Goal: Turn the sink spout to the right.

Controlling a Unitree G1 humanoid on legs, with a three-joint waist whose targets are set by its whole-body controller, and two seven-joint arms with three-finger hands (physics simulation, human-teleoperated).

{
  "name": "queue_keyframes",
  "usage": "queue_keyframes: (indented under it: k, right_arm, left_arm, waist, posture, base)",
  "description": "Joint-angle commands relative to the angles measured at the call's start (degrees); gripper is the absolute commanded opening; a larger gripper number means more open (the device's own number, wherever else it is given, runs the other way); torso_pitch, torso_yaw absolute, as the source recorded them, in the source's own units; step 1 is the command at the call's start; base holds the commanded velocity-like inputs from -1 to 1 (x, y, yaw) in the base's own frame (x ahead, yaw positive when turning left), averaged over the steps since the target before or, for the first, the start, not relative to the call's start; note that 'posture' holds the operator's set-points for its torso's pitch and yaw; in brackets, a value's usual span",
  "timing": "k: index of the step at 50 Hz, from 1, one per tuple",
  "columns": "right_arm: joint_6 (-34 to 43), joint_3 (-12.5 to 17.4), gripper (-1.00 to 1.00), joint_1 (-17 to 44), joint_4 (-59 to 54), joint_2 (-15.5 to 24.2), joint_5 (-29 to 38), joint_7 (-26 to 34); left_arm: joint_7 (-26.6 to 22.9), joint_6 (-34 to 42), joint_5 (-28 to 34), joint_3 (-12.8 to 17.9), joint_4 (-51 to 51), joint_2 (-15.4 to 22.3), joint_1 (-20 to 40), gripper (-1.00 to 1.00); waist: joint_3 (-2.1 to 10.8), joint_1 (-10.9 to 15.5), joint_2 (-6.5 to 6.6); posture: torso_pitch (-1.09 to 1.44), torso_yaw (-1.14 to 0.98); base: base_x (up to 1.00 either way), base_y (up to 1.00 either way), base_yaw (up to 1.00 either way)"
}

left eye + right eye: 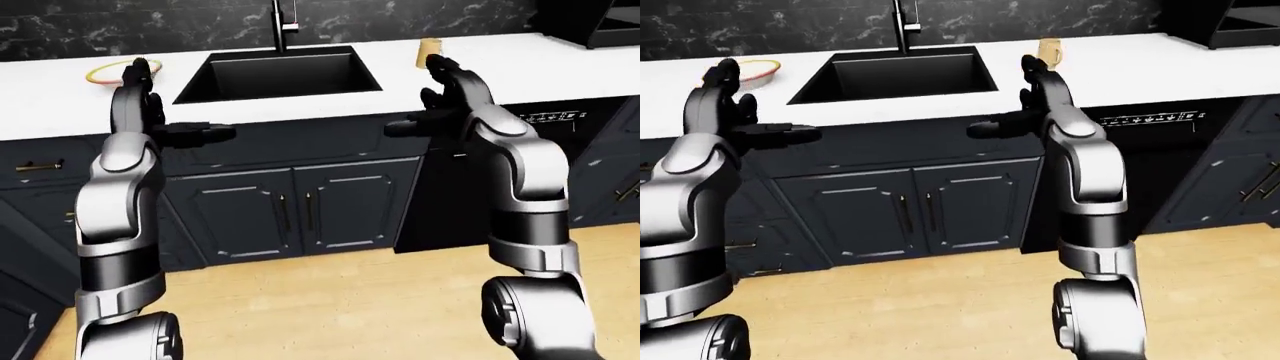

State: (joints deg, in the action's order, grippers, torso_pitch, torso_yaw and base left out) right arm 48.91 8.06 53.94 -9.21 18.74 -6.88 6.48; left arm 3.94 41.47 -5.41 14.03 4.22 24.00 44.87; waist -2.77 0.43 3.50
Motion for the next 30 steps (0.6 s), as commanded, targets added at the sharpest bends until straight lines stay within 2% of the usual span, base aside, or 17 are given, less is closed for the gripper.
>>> queue_keyframes:
  k: [1, 3, 7, 9, 11, 12, 13, 14, 16, 20, 22, 23, 24, 25, 26, 27, 30]
  right_arm:
    - [-1.6, 1.3, 1.0, 2.4, 2.3, 1.3, 0.3, -0.3]
    - [-1.9, 1.3, 1.0, 2.5, 1.8, 1.3, 0.3, -0.2]
    - [-1.5, 1.2, 1.0, 3.0, 1.8, 1.3, 0.4, -0.1]
    - [-1.2, 1.1, 1.0, 3.2, 2.0, 1.3, 0.4, -0.1]
    - [-1.1, 1.0, 1.0, 3.4, 1.9, 1.3, 0.4, 0.0]
    - [-1.1, 1.0, 1.0, 3.5, 2.0, 1.3, 0.5, 0.0]
    - [-1.0, 1.0, 1.0, 3.6, 1.9, 1.3, 0.5, 0.0]
    - [-0.7, 1.0, 1.0, 3.8, 2.1, 1.3, 0.5, 0.1]
    - [-0.4, 1.0, 1.0, 3.8, 2.5, 1.3, 0.5, 0.1]
    - [0.1, 1.1, 1.0, 4.1, 2.8, 1.5, 0.6, 0.2]
    - [0.0, 1.1, 1.0, 4.1, 2.7, 1.5, 0.6, 0.3]
    - [-0.1, 1.1, 1.0, 4.1, 2.6, 1.4, 0.7, 0.3]
    - [-0.2, 1.0, 1.0, 4.1, 2.6, 1.3, 0.7, 0.3]
    - [-0.1, 1.0, 1.0, 4.2, 2.5, 1.3, 0.7, 0.3]
    - [-0.1, 1.0, 1.0, 4.2, 2.5, 1.3, 0.7, 0.3]
    - [-0.1, 1.0, 1.0, 4.2, 2.4, 1.4, 0.8, 0.3]
    - [-0.1, 1.0, 1.0, 4.2, 2.6, 1.3, 0.8, 0.3]
  left_arm:
    - [0.0, -1.4, -0.1, -0.3, -2.5, 0.5, 2.5, 1.0]
    - [0.0, -1.4, -0.1, -0.2, -2.6, 0.5, 2.5, 1.0]
    - [-0.1, -1.5, -0.3, 0.0, -2.3, 0.8, 2.4, 1.0]
    - [-0.1, -1.4, -0.5, 0.2, -2.4, 0.9, 2.3, 1.0]
    - [0.0, -1.5, -0.5, 0.1, -2.3, 0.9, 2.3, 1.0]
    - [0.0, -1.3, -0.6, 0.2, -2.3, 1.1, 2.4, 1.0]
    - [0.0, -1.2, -0.7, 0.3, -2.3, 1.1, 2.4, 1.0]
    - [0.0, -1.1, -0.8, 0.4, -2.2, 1.3, 2.7, 1.0]
    - [0.0, -1.1, -0.9, 0.5, -1.9, 1.6, 2.8, 1.0]
    - [0.1, -1.1, -1.3, 0.9, -1.3, 2.3, 3.0, 1.0]
    - [0.1, -1.3, -1.5, 1.2, -0.9, 2.7, 3.1, 1.0]
    - [0.1, -1.2, -1.7, 1.5, -0.8, 3.1, 3.1, 1.0]
    - [0.1, -1.2, -1.9, 1.6, -0.6, 3.4, 3.1, 1.0]
    - [0.2, -1.1, -2.1, 1.9, -0.5, 3.7, 3.2, 1.0]
    - [0.2, -1.0, -2.4, 2.1, -0.5, 4.0, 3.2, 1.0]
    - [0.3, -1.1, -2.5, 2.2, -0.3, 4.3, 3.2, 1.0]
    - [0.4, -1.2, -3.0, 2.5, 0.2, 5.0, 3.2, 1.0]
  waist:
    - [1.91, -0.6, 0.65]
    - [2.17, -0.5, -0.27]
    - [1.6, -0.1, -2.64]
    - [1.75, 0.2, -4.74]
    - [2.41, 0.2, -7.81]
    - [2.18, -0.3, -5.51]
    - [2.21, 0.1, -6.54]
    - [2.35, -0.2, -6.34]
    - [2.56, -0.3, -5.5]
    - [1.6, -0.5, -3.08]
    - [1.65, -0.9, -0.98]
    - [2.07, -1.2, 0.54]
    - [2.73, -1.3, 2.65]
    - [2.48, -0.9, 0.66]
    - [2.48, -1.1, 1.49]
    - [2.31, -1.0, 1.49]
    - [2.67, -0.6, 0.06]
  posture:
    - [0.0, 0.0]
    - [0.0, 0.0]
    - [0.0, 0.0]
    - [0.0, 0.0]
    - [0.0, 0.0]
    - [0.0, 0.0]
    - [0.0, 0.0]
    - [0.0, 0.0]
    - [0.0, 0.0]
    - [0.0, 0.0]
    - [0.0, 0.0]
    - [0.0, 0.0]
    - [0.0, 0.0]
    - [0.0, 0.0]
    - [0.0, 0.0]
    - [0.0, 0.0]
    - [0.0, 0.0]
  base:
    - [0.19, 0.0, 0.0]
    - [0.19, 0.0, 0.0]
    - [0.19, 0.0, 0.0]
    - [0.19, 0.0, 0.0]
    - [0.19, 0.0, 0.0]
    - [0.19, 0.0, 0.0]
    - [0.18, 0.0, 0.0]
    - [0.18, 0.0, 0.0]
    - [0.19, 0.0, 0.0]
    - [0.19, 0.0, 0.0]
    - [0.19, 0.0, 0.0]
    - [0.2, 0.0, 0.0]
    - [0.2, 0.0, 0.0]
    - [0.18, 0.0, 0.0]
    - [0.19, 0.0, 0.0]
    - [0.18, 0.0, 0.0]
    - [0.18, 0.0, 0.0]
